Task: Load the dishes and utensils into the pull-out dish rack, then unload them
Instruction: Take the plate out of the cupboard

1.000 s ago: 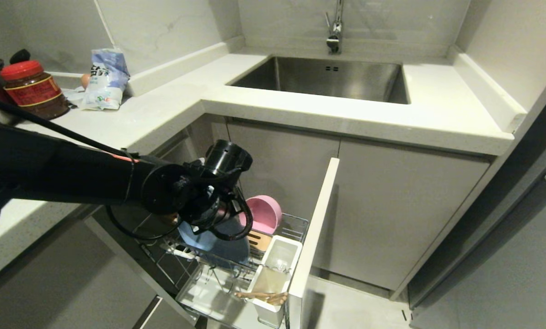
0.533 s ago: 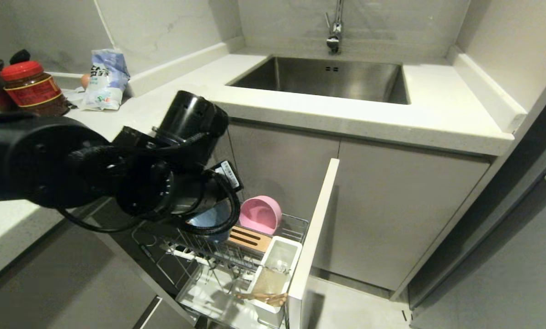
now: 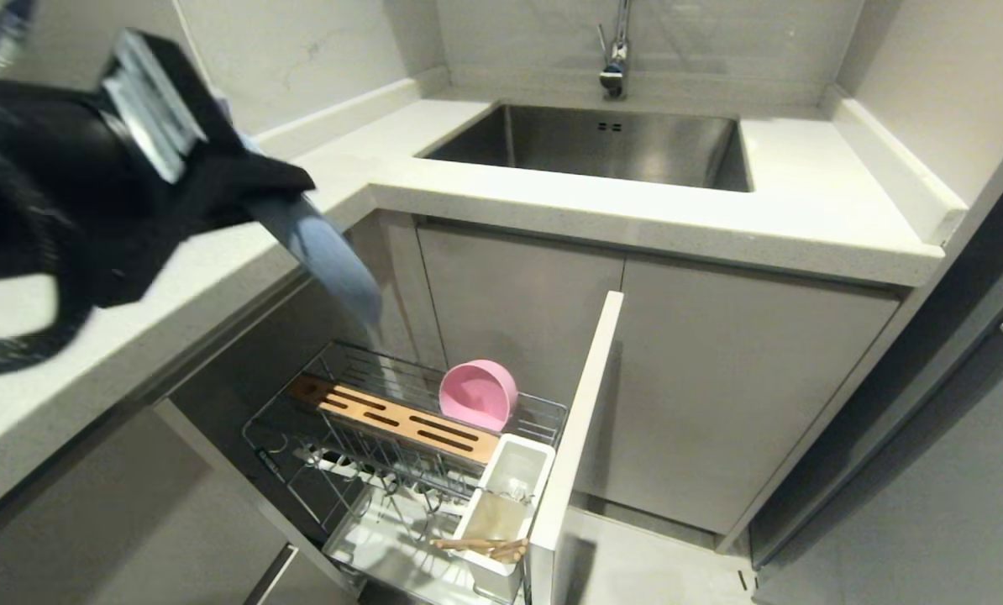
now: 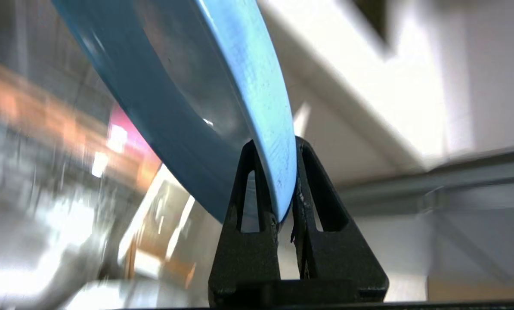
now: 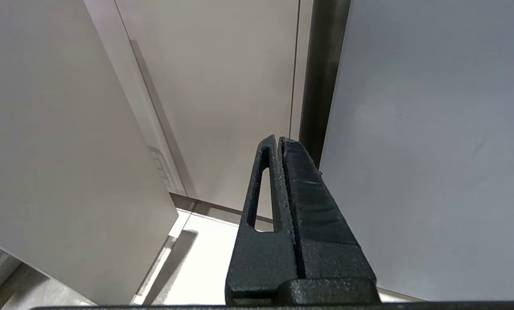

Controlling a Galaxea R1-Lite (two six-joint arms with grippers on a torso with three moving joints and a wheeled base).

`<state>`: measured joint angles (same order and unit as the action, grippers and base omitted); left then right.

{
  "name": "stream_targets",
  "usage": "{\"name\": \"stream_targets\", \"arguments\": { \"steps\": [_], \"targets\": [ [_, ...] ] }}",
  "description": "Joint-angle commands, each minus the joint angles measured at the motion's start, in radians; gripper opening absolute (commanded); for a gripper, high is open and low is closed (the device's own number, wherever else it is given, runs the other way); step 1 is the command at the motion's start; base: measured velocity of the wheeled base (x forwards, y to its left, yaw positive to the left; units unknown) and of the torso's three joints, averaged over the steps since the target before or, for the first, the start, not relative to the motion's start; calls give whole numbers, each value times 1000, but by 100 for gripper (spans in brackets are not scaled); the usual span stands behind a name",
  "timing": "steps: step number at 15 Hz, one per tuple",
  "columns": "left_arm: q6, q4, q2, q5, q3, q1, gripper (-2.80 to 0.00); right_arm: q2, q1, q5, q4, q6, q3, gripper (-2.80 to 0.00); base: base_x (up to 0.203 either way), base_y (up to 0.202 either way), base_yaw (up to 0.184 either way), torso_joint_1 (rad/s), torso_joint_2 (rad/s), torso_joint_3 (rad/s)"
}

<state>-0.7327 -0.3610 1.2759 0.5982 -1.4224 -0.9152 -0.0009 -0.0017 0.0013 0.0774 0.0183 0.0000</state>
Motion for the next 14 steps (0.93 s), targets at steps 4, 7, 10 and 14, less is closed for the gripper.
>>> {"name": "stream_targets", "arguments": {
  "steps": [4, 7, 10, 14],
  "targets": [
    [349, 163, -205, 30, -34, 192, -280, -1, 0, 0, 1, 0, 26, -280, 0, 0, 0, 0, 0, 0],
    [515, 158, -221, 32, -31, 407, -280, -1, 0, 0, 1, 0, 26, -280, 0, 0, 0, 0, 0, 0],
    [681, 23, -185, 57, -60, 567, -280, -1, 0, 0, 1, 0, 26, -280, 0, 0, 0, 0, 0, 0],
    [722, -439, -74, 181, -194, 642, -280, -1, 0, 0, 1, 0, 26, -280, 0, 0, 0, 0, 0, 0]
  ]
}}
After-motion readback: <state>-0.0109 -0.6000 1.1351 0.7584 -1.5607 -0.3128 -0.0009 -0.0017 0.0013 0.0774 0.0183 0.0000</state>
